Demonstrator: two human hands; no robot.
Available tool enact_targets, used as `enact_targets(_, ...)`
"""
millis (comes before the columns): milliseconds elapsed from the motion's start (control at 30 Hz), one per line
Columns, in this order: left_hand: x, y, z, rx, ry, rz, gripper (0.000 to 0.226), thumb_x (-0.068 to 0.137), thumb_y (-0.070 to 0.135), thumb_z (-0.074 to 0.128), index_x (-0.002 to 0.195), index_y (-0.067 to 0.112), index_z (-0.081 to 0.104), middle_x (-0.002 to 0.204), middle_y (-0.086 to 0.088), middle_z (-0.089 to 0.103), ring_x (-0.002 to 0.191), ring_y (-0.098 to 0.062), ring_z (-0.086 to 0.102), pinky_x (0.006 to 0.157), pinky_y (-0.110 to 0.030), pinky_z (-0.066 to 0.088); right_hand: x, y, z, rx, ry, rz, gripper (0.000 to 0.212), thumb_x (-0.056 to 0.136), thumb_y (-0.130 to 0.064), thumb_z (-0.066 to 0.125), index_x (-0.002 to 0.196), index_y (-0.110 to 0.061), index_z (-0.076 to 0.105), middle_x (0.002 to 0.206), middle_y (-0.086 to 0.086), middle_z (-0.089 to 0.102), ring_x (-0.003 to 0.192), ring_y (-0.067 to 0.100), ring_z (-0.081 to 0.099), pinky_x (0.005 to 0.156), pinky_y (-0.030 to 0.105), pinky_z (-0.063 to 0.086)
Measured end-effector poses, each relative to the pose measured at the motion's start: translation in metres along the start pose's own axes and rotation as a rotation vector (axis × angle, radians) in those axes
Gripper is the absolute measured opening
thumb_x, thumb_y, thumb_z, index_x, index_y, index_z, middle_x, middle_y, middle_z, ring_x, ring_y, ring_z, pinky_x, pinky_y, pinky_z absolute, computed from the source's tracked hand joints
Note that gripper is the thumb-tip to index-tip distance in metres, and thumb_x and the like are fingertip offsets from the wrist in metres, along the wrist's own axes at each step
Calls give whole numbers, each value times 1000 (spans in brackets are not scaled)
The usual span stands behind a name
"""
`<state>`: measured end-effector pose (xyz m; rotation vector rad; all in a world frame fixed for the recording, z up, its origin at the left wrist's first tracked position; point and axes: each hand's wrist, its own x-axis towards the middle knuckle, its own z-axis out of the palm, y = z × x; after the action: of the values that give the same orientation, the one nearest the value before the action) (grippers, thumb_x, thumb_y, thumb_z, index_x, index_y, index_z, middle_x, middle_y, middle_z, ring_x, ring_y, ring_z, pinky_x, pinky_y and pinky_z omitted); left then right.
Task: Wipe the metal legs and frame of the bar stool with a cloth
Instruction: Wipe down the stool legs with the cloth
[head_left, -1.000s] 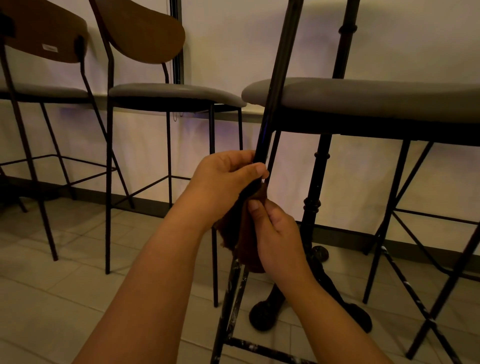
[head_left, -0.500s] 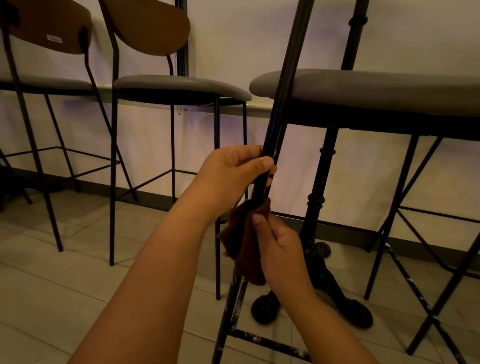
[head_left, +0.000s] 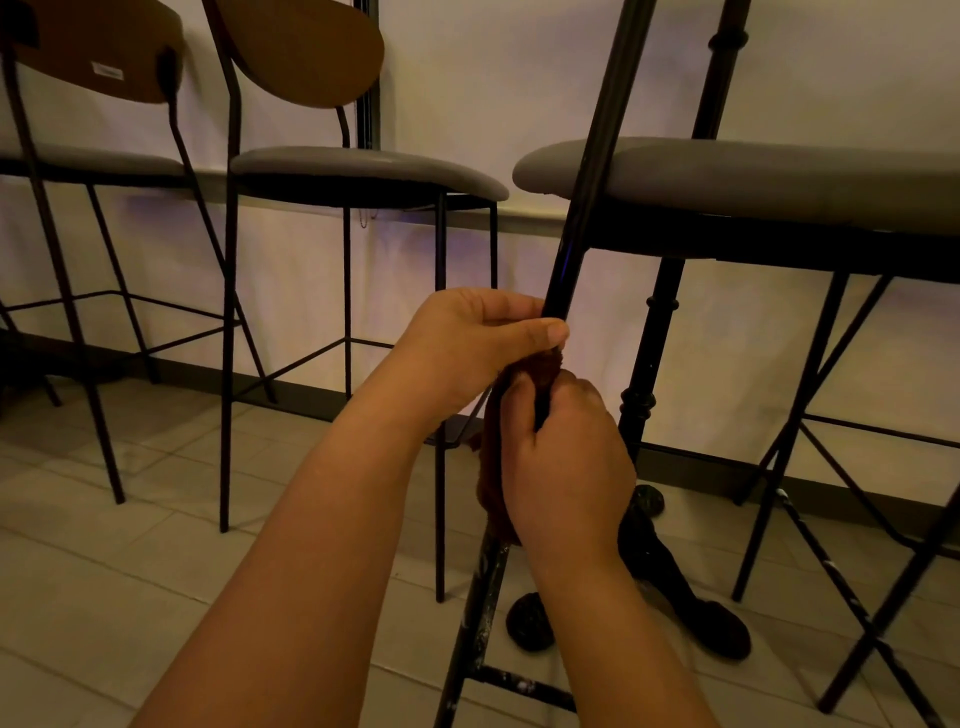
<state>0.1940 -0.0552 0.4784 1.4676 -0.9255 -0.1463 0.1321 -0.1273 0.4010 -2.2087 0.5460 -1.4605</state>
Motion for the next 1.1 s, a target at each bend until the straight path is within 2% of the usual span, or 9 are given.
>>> enact_targets(200, -1, -3, 0, -42, -43, 4, 15, 82, 21, 70, 97, 23, 71, 80, 13, 75, 80, 2, 70, 65, -3, 49, -13, 0, 3, -109, -11, 23, 38, 92, -47, 31, 96, -20, 58, 84, -9, 51, 75, 13, 56, 56, 26, 44)
enact_targets(267, -2, -4, 0, -47, -58, 18, 14, 84, 20, 68, 97, 24, 71, 81, 14, 75, 83, 1, 70, 78, -10, 53, -21, 4, 3, -79, -63, 45, 40, 88, -48, 30, 96, -21, 58, 85, -10, 53, 75, 12, 56, 54, 24, 40)
enact_targets(333, -3, -5, -1, -60, -70, 20, 15, 85, 20, 67, 98, 25, 70, 83, 14, 75, 87, 1, 69, 88, -16, 50, -24, 10, 1, 133, -167, 102, 31, 91, -47, 35, 95, -28, 59, 84, -11, 59, 73, 9, 60, 55, 25, 47)
enact_targets(467, -5, -9, -4, -120, -123, 10, 18, 88, 20, 63, 105, 23, 68, 92, 9, 76, 95, -1, 68, 86, -15, 49, -26, 23, -12, 624, -501, 296, 18, 89, -51, 47, 90, -50, 65, 87, -17, 71, 78, 1, 68, 56, 17, 55)
enact_targets(567, -6, -11, -4, -160, -138, 11, 21, 90, 17, 60, 110, 16, 68, 96, 4, 75, 93, -6, 69, 84, -14, 52, -31, 36, -18, 722, -602, 367, 25, 78, -53, 48, 92, -50, 68, 92, -14, 74, 82, 5, 71, 61, 15, 55)
enact_targets(667, -7, -13, -1, -185, -151, 6, 22, 91, 19, 59, 110, 15, 68, 93, 4, 75, 84, -9, 72, 75, -9, 52, -37, 40, -17, 704, -578, 327, 22, 79, -48, 52, 93, -50, 69, 92, -17, 73, 84, 0, 69, 61, 10, 52)
enact_targets(767, -9, -16, 1, -200, -131, 14, 22, 91, 19, 58, 111, 14, 67, 87, 7, 75, 77, -7, 72, 67, -9, 52, -43, 34, -8, 672, -449, 299, 19, 80, -53, 52, 90, -51, 67, 87, -16, 73, 78, 3, 71, 57, 15, 55)
enact_targets(967, -11, -17, 1, -194, -129, 17, 22, 91, 16, 59, 111, 13, 67, 90, 5, 75, 81, -10, 72, 68, -12, 53, -48, 18, 4, 527, -251, 292, 39, 86, -64, 36, 87, -36, 62, 75, -13, 70, 63, 5, 69, 51, 25, 58)
enact_targets(1100, -10, -16, -1, -166, -116, 18, 17, 89, 16, 61, 104, 17, 69, 88, 5, 76, 80, -11, 72, 69, -13, 54, -38, 12, 10, 278, -133, 187, 25, 90, -61, 31, 87, -44, 49, 86, -13, 64, 70, 3, 64, 56, 26, 56)
